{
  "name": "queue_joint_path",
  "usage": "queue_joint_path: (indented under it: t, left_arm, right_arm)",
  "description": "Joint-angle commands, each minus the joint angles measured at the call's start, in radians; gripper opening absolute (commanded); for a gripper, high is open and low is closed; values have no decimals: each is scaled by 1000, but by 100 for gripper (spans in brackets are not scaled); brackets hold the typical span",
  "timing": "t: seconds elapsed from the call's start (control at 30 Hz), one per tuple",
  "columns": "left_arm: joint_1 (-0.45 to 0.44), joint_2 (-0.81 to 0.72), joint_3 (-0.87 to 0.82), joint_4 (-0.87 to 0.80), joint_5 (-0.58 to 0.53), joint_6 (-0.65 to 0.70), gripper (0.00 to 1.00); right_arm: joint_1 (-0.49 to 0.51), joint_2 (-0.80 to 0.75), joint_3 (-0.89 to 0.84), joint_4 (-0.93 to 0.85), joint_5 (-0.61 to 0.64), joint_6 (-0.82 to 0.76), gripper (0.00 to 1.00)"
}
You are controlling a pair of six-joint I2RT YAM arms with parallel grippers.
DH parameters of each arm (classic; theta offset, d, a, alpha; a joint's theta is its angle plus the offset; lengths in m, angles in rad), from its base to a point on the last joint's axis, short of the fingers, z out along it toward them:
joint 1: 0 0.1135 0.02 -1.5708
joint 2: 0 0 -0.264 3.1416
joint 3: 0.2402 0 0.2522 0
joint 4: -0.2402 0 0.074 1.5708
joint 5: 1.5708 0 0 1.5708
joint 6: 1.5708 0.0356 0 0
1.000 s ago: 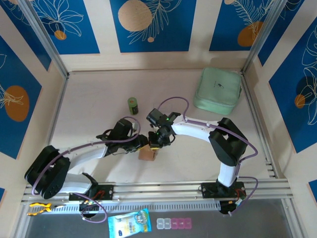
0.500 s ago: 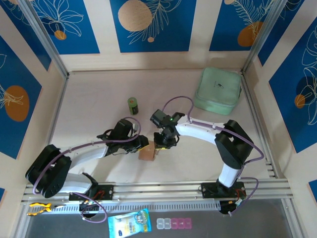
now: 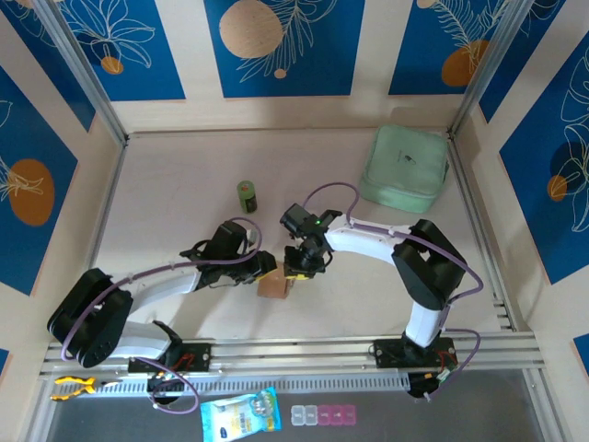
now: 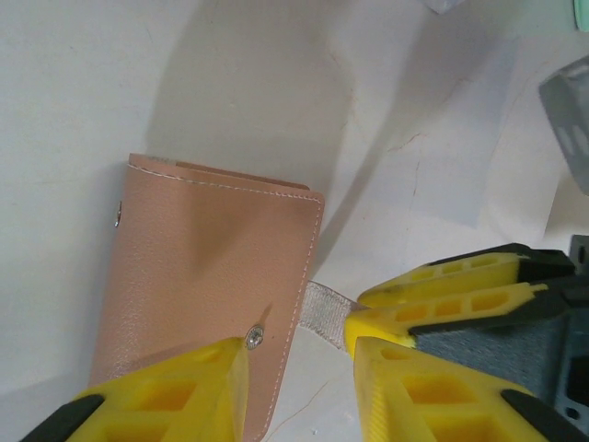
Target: Take the credit cards out of the card holder
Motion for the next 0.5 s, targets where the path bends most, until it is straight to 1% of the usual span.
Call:
queue_joint_path:
  t: [0.0, 0.3, 0.47]
  left_arm:
    - [7, 5, 19, -21, -8, 0, 36]
    - [7, -10, 17, -26, -27, -6, 37]
    - [9, -13, 19, -18, -55, -6, 37]
  right_arm:
    - [-7, 24, 2, 8, -49, 12, 24]
    - [-9, 70, 12, 11, -84, 1, 21]
    - [-10, 82, 7, 22, -83, 0, 19]
